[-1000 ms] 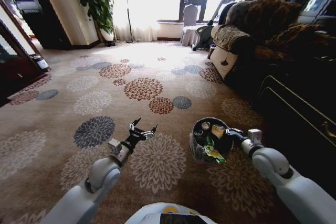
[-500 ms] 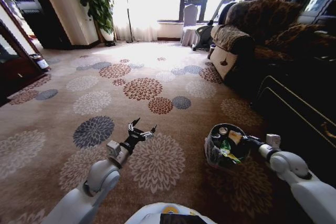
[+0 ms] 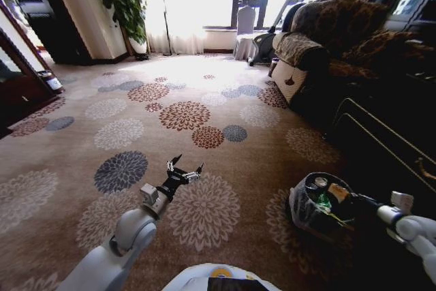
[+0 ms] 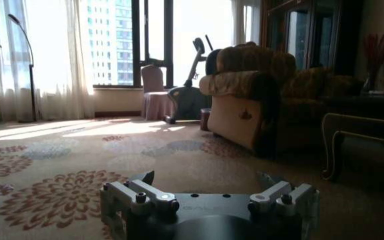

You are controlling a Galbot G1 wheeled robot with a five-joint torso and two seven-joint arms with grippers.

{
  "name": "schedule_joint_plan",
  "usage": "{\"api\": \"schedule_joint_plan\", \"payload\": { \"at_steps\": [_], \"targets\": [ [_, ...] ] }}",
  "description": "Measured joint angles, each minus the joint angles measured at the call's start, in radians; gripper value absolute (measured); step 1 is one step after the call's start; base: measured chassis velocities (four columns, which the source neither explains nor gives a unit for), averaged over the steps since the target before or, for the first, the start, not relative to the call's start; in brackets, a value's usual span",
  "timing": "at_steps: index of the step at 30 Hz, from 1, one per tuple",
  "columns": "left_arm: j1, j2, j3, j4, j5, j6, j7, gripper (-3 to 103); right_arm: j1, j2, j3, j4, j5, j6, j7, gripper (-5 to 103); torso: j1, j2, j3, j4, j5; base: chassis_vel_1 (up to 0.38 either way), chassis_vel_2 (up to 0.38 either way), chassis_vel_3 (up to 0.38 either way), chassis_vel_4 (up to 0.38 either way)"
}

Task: Pick up the trash from the ground and place it into the trash bin.

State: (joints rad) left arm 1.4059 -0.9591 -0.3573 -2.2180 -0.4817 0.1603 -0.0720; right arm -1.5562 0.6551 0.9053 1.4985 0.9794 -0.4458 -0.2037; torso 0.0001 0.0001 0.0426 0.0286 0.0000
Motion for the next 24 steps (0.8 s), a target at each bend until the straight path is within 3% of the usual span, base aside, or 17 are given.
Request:
{"api": "schedule_joint_plan", "payload": {
  "at_steps": [5, 14, 19, 21, 24],
  "targets": [
    [-0.001, 0.001, -0.005, 0.011, 0.002, 0.000, 0.000, 100, -0.011, 0.000, 0.002, -0.065, -0.021, 0.028, -0.067, 2, 0.000, 0.000, 0.000, -0.0005, 0.0000, 0.000, 0.000, 0.000, 0.000],
    [-0.010, -0.016, 0.011, 0.022, 0.011, 0.001, 0.001, 100, 0.016, 0.000, -0.018, -0.064, -0.020, 0.035, -0.076, 2, 0.000, 0.000, 0.000, -0.0002, -0.0001, 0.000, 0.000, 0.000, 0.000],
    [-0.010, -0.016, -0.001, 0.027, 0.012, -0.007, 0.002, 100, 0.036, 0.009, -0.023, -0.076, -0.107, 0.000, -0.183, 1, 0.000, 0.000, 0.000, -0.0001, 0.0000, 0.000, 0.000, 0.000, 0.000],
    [-0.009, -0.016, -0.007, 0.027, 0.011, -0.010, 0.003, 100, 0.036, 0.010, -0.018, -0.086, -0.152, -0.009, -0.227, 11, 0.000, 0.000, 0.000, -0.0003, -0.0008, 0.000, 0.000, 0.000, 0.000],
    [-0.010, -0.019, -0.007, 0.028, 0.010, -0.013, 0.003, 100, 0.037, 0.010, -0.024, -0.086, -0.164, -0.008, -0.203, 22, 0.000, 0.000, 0.000, -0.0005, -0.0002, 0.000, 0.000, 0.000, 0.000]
  ]
}}
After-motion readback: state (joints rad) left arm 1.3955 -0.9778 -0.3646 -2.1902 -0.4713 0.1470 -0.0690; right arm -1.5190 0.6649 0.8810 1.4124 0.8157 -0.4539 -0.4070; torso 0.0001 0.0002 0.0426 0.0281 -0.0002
